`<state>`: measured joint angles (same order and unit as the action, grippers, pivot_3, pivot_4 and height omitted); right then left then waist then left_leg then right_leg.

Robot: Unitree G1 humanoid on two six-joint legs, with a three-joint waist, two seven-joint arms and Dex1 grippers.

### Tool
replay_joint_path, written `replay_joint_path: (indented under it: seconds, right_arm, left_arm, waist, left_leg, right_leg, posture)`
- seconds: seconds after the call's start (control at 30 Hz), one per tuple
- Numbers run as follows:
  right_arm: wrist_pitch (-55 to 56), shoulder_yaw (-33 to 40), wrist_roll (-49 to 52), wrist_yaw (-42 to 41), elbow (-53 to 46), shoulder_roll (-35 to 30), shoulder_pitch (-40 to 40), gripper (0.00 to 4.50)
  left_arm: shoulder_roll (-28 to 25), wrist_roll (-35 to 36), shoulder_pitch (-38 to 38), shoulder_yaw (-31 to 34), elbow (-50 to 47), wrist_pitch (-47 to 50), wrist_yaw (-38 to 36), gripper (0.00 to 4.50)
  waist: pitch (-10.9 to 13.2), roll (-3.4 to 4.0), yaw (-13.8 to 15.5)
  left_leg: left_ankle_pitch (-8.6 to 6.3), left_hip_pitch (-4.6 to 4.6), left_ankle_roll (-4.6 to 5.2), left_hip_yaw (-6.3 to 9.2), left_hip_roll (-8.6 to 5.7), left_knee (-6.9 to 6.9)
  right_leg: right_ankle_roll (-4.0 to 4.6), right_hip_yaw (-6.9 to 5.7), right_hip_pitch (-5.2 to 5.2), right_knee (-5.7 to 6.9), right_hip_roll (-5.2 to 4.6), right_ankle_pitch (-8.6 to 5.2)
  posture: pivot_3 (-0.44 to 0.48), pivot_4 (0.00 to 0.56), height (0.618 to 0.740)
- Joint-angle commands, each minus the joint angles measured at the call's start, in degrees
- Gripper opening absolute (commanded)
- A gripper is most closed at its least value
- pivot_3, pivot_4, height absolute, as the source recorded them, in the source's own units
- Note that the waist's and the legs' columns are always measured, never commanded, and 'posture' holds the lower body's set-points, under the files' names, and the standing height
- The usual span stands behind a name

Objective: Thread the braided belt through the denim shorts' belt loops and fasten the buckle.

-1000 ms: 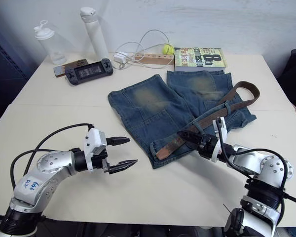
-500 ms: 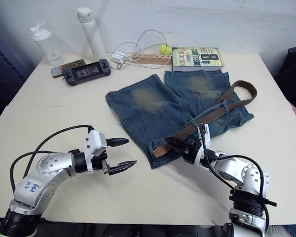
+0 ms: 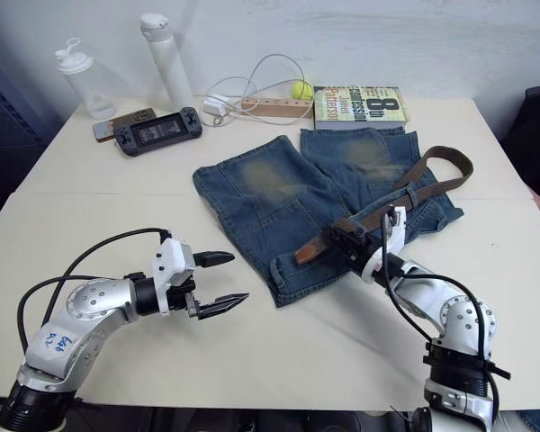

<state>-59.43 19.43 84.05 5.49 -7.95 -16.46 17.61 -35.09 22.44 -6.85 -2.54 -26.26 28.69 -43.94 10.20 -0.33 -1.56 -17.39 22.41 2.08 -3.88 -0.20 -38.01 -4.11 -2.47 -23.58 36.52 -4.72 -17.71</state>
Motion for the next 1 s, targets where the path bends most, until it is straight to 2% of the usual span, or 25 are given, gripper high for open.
replay_joint_path:
  seconds: [0.03, 0.47, 0.7, 0.9, 1.0]
  right_arm:
    - [2.04, -2.44, -2.05, -1.74, -3.8, 1.3, -1.44, 0.03]
    - [6.46, -6.36, -3.54, -2.81, -7.03, 6.03, -3.14, 0.03]
    - [8.08, -11.97, -14.77, -9.99, -7.72, 2.94, -5.03, 0.03]
    - [11.98, -11.7, -19.77, -13.66, -7.48, 3.61, -4.83, 0.03]
    - [11.07, -14.83, -22.76, -17.11, -8.53, 1.85, -5.14, 0.03]
  left_arm:
    - [-0.37, -0.18, 0.05, -0.4, -0.92, -1.06, -0.64, 4.5]
    - [-2.23, -0.49, -1.63, -0.56, 1.75, -1.24, -3.39, 4.5]
    - [-2.86, -0.69, -1.07, -0.23, 1.01, -0.75, -3.44, 4.5]
    - [-2.86, -0.03, -1.02, 0.36, 0.3, -0.5, -3.24, 4.5]
    - [-3.22, -0.22, -0.96, 0.19, 0.28, -0.34, -3.44, 4.5]
  waist:
    - [0.0, 0.0, 0.0]
    - [0.01, 0.01, -0.05]
    - [0.01, 0.01, -0.08]
    - [0.01, 0.01, -0.03]
    - [0.01, 0.01, -0.04]
  left_leg:
    - [0.0, 0.0, 0.0, 0.0, 0.0, 0.01]
    - [-0.01, 0.0, -0.04, 0.04, 0.01, 0.07]
    - [-0.01, 0.0, -0.04, 0.05, 0.01, 0.1]
    - [-0.01, 0.01, -0.04, 0.07, 0.01, 0.1]
    - [-0.02, 0.01, -0.05, 0.07, 0.01, 0.1]
  right_leg:
    - [0.0, 0.0, -0.01, 0.0, 0.0, 0.0]
    - [0.07, 0.0, -0.06, -0.01, -0.02, -0.04]
    - [0.08, 0.0, -0.06, -0.05, -0.02, -0.05]
    - [0.09, -0.01, -0.06, -0.05, -0.03, -0.05]
    - [0.09, -0.02, -0.05, -0.06, -0.04, -0.05]
  posture:
    - [0.0, 0.15, 0.708]
    - [0.0, 0.15, 0.708]
    - [0.0, 0.15, 0.708]
    - [0.0, 0.15, 0.708]
    - [0.0, 0.15, 0.708]
